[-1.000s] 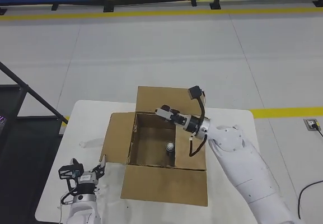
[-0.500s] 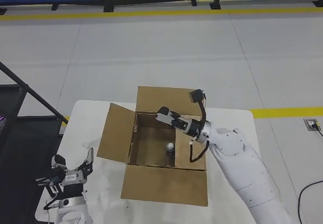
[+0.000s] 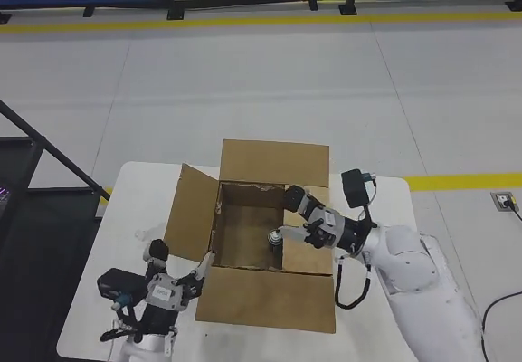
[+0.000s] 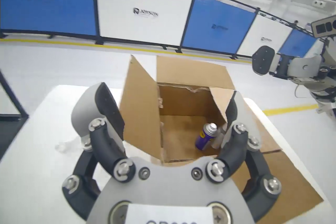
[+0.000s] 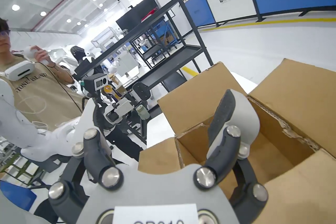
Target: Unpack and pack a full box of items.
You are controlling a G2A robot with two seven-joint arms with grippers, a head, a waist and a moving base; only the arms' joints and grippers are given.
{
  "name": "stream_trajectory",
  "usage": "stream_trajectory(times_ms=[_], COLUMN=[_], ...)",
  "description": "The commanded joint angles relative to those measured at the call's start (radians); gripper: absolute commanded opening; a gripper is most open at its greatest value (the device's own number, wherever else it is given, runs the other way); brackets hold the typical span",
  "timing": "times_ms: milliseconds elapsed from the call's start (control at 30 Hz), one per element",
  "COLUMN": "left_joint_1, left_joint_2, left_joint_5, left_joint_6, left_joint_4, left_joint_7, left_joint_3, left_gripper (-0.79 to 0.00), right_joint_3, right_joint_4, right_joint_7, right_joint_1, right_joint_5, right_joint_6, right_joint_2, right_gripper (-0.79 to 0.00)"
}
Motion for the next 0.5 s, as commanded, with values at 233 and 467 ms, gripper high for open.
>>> stream_trajectory(times_ms=[233,467], left_joint_1=[-0.225,-0.225], left_joint_2=[-0.013,-0.013], left_joint_5=[-0.271,-0.271], left_joint_6=[-0.101,-0.101], left_joint_4=[0.112,0.112], left_joint_7=[-0.432,-0.432], left_joint_3=[0.103,0.103], left_gripper=[0.000,0.000], right_joint_3=[0.014,0.014], right_joint_4=[-0.034,-0.034], right_joint_7=[-0.004,-0.004], right_joint_1=[-0.030,-0.030], right_joint_5=[-0.024,-0.024], right_joint_6=[-0.007,-0.007], right_joint_2=[0.004,0.004], right_gripper=[0.000,0.000])
